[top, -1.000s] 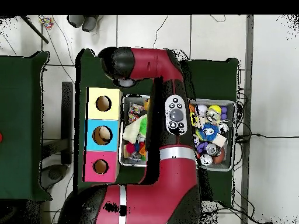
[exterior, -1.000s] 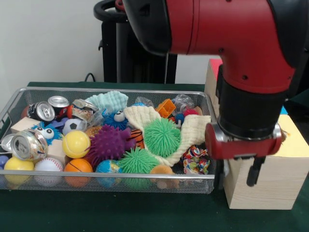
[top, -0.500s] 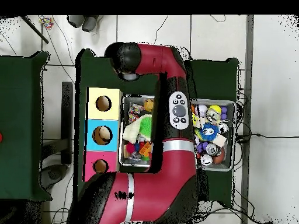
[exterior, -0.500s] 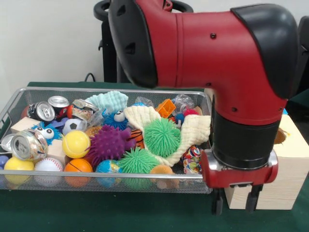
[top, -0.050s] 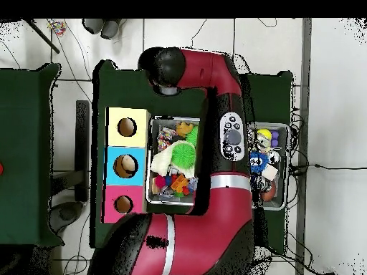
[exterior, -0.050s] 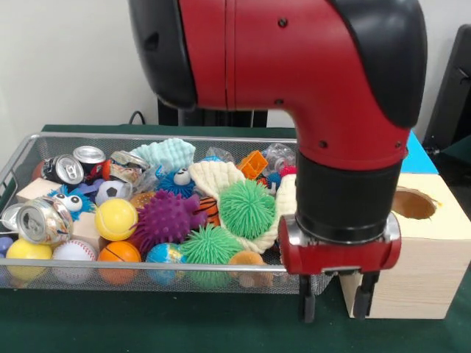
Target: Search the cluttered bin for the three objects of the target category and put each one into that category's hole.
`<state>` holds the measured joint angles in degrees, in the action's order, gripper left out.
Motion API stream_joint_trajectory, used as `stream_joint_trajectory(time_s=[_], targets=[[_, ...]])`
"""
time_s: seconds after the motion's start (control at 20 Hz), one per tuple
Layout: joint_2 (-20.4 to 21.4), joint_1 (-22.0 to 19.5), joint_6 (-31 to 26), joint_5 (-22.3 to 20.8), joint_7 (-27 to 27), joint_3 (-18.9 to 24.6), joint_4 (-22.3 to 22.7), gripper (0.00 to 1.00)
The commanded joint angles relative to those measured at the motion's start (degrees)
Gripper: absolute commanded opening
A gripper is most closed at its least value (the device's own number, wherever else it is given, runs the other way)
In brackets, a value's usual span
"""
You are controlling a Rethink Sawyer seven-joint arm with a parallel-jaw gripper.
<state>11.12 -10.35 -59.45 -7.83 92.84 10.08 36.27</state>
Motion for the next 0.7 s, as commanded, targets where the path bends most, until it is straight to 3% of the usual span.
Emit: stream_joint_trajectory(time_s=[0.05, 0.3, 0.45, 0.7], targets=[[6.6, -0.25, 0.09, 0.26, 2.32, 0.13, 9.43, 1.0], [8.05, 1.59, 2.08, -1.26, 5.46, -1.74, 12.01, 1.0], [7.14, 1.57, 6.67, -1.16, 6.06, -0.97, 13.71, 1.0], [8.82, -0.18, 14.55, 0.86, 5.92, 1.84, 22.48, 1.0]])
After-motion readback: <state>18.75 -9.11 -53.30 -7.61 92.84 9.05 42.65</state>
